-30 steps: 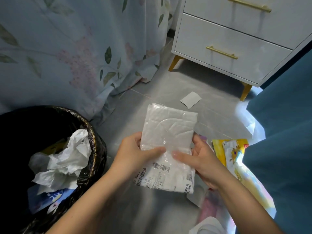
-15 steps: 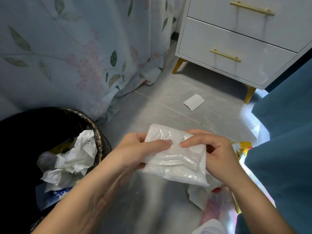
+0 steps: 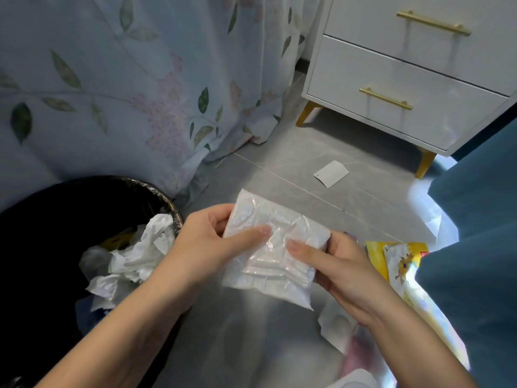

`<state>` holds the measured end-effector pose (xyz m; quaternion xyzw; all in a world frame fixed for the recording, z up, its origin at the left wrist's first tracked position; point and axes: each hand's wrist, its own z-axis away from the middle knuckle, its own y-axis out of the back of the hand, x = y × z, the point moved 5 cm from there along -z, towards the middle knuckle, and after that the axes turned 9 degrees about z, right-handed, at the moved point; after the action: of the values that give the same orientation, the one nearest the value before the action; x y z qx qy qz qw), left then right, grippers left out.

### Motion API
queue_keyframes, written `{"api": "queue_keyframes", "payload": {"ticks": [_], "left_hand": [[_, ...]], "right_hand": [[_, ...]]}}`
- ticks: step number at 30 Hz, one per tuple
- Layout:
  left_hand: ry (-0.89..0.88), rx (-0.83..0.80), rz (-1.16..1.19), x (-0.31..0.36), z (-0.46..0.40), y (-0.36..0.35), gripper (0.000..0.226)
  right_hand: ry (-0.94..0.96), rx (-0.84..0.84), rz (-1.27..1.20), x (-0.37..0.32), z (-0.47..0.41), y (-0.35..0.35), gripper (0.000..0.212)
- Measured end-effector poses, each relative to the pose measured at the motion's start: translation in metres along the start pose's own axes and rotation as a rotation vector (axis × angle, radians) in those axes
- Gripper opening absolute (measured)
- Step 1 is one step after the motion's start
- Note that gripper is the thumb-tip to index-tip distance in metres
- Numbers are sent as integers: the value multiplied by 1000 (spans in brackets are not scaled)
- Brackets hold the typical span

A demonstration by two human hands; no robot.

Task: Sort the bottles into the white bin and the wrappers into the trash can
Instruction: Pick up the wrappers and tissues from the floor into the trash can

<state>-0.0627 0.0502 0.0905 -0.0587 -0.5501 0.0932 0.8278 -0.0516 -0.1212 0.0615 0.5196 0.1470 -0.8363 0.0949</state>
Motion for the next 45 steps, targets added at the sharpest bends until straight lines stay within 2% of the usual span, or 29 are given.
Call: {"api": "queue_keyframes", "payload": {"ticks": [5,7,9,13,15,17,19,22,25,28,32,36,38,40,42,45], "left_hand": [[5,29,-169,31,19,50,59],[4,-7,-298,42,27,67,70],[-6,-47,-445,52,37,77,62],[-91,-102,-918,74,47,96,34],[-41,-97,-894,78,47,115,32],[3,-41,-784,75,45,135,31],[82,33,-640,59,38,154,32],[201,99,-454,31,22,179,41],[259,173,-442,7,11,208,57],[386,263,-411,-23,3,237,51],[509,406,-887,-42,-20,254,57],[630,345,-1151,-49,-35,244,58],[664,367,-1408,-53,-33,235,57],[569,390,-1665,-55,-35,223,47],[404,362,-1817,-53,-41,209,36],[290,283,-1876,-37,-46,194,33]], "right_hand": [[122,17,147,-4,-9,-37,38],[181,7,251,-6,-13,-55,31],[228,-29,321,-7,-14,-76,24],[303,-64,447,-15,-16,-116,29],[299,-59,467,-21,-19,-128,44],[280,-34,448,-27,-24,-130,60],[271,11,456,-33,-27,-124,67],[272,74,454,-29,-22,-107,56],[256,94,476,-11,-14,-91,47],[220,103,485,5,-10,-75,44],[201,121,471,17,-7,-59,42],[186,108,490,24,-8,-48,39],[180,105,495,25,-8,-46,38],[182,110,501,24,-10,-44,37],[188,118,506,22,-12,-42,37],[188,117,522,20,-14,-39,36]]}}
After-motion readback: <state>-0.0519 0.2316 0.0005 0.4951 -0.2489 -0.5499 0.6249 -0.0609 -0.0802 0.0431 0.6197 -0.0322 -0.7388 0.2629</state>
